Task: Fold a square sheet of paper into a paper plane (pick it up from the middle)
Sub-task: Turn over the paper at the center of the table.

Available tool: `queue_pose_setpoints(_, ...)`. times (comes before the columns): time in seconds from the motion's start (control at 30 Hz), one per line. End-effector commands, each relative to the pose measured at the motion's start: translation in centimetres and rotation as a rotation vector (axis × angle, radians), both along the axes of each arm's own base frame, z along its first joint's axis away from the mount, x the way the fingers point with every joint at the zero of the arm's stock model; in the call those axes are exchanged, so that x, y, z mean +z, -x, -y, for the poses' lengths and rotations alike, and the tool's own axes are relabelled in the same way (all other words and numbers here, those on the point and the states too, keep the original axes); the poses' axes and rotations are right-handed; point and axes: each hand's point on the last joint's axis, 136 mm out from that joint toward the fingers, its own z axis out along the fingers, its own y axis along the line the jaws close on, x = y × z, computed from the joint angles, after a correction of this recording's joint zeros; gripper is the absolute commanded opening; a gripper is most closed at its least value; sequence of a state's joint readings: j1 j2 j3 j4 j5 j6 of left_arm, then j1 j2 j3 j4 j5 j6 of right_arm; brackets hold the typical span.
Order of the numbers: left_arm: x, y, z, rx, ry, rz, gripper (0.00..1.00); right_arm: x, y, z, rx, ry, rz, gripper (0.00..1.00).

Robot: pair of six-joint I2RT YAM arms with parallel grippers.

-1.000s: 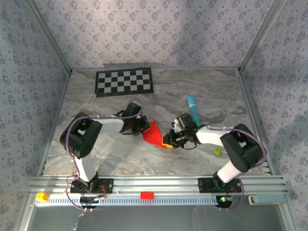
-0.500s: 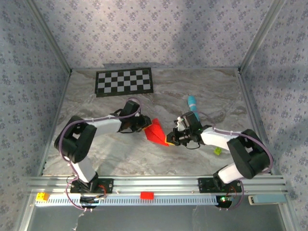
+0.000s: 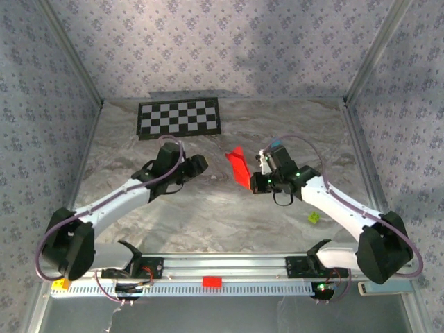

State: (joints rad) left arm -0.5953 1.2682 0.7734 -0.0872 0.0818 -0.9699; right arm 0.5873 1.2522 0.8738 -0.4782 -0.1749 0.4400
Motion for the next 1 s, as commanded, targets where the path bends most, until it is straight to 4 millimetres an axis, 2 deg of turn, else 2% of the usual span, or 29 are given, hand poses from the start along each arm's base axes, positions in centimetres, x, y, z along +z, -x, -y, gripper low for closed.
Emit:
queue_pose_setpoints(0.0,-0.3,0.3,-3.0,0.107,-0.072,0.014,0.6,0.2,-0.6,4.9,-0.045,0.384,0.112,0.01)
queue_pose_setpoints(0.13,-0.1,0.9,-5.5,0.203,-0.089,0.029,0.61,1.5,-1.3,7.1,-0.054,0.76,0.238,0.01)
queue_pose_setpoints(0.17,0.1,1.1,-6.1,0.228,-0.091,0.035,0.61,1.8,-1.3,6.9,-0.038,0.841,0.267,0.01)
queue_pose_setpoints(0.27,0.2,1.5,-8.0,0.297,-0.099,0.046,0.62,1.7,-1.3,5.7,0.0,0.982,0.305,0.01)
queue_pose_setpoints(0.4,0.2,2.2,-10.1,0.365,-0.103,0.047,0.64,-1.2,-0.3,2.2,0.118,1.031,0.276,0.02)
queue_pose_setpoints(0.5,0.4,2.7,-11.3,0.402,-0.107,0.057,0.64,-4.3,1.6,-1.1,0.234,0.988,0.216,0.03)
queue_pose_setpoints(0.57,0.5,3.0,-11.8,0.418,-0.107,0.068,0.64,-5.2,2.5,-4.1,0.288,0.91,0.199,0.05)
queue_pose_setpoints(0.7,0.5,3.5,-12.7,0.443,-0.099,0.074,0.64,-7.1,4.4,-7.7,0.381,0.792,0.134,0.13)
queue_pose_setpoints(0.77,0.4,3.6,-12.9,0.446,-0.097,0.075,0.64,-7.5,5.1,-9.0,0.413,0.718,0.102,0.17)
queue_pose_setpoints(0.9,0.3,3.6,-12.7,0.435,-0.094,0.068,0.65,-6.1,5.4,-10.5,0.412,0.523,0.058,0.33)
queue_pose_setpoints(0.97,0.2,3.4,-12.2,0.413,-0.086,0.064,0.66,-5.5,5.2,-10.4,0.384,0.403,0.032,0.39)
